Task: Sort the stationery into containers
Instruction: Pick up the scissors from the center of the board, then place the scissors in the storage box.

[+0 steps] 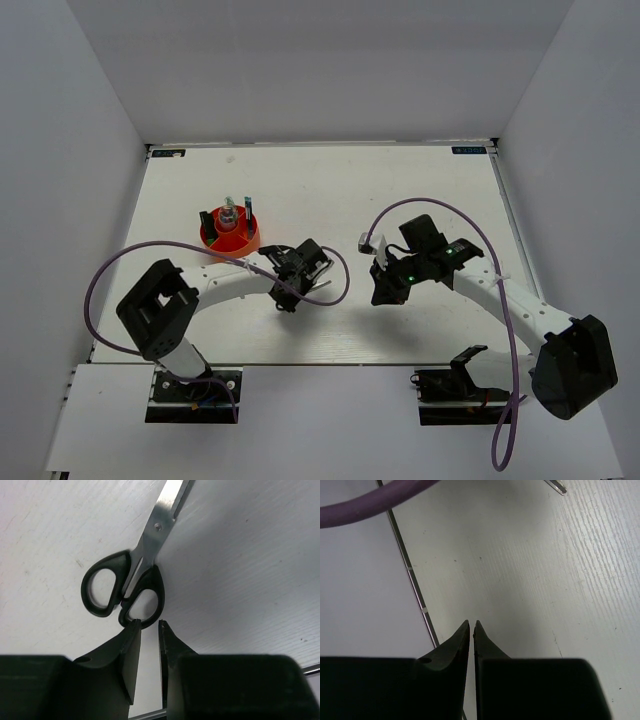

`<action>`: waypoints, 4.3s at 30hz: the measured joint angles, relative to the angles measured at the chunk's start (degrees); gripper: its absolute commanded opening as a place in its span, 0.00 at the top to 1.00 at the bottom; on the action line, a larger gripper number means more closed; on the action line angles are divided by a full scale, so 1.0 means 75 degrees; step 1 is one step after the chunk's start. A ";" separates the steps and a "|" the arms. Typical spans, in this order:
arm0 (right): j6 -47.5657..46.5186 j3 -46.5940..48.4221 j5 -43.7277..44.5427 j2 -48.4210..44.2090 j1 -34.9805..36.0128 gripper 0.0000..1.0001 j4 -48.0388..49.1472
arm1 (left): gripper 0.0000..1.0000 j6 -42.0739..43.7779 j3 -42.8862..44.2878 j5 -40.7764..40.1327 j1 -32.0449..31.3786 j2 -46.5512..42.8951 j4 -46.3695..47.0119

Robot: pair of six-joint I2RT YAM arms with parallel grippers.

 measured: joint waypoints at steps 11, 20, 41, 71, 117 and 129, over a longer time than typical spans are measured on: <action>-0.0003 0.0000 0.0017 0.0003 -0.0017 0.90 -0.0003 | 0.68 0.0079 -0.0140 0.0463 0.0245 0.0189 0.0554; -0.0003 0.0000 0.0023 0.0006 -0.0023 0.90 -0.0003 | 0.65 0.0128 -0.0411 0.0726 0.0545 0.0178 0.0778; -0.0003 0.0000 0.0020 0.0015 -0.0087 0.86 -0.0006 | 1.00 0.0052 -0.0734 0.0924 0.0673 -0.0017 0.1279; -0.0032 0.0000 -0.0038 -0.0157 -0.0166 0.50 -0.0195 | 1.00 -0.0102 0.1877 -0.1413 0.0583 -0.0956 -0.1824; -0.0032 0.0003 -0.0382 -0.0335 -0.0169 0.48 -0.0256 | 1.00 0.4258 0.2028 -0.4940 0.1084 -0.1702 -0.4578; -0.0032 0.0003 -0.0405 -0.0478 -0.0175 0.48 -0.0297 | 1.00 0.4908 0.1504 -0.4908 0.1498 -0.1445 -0.4462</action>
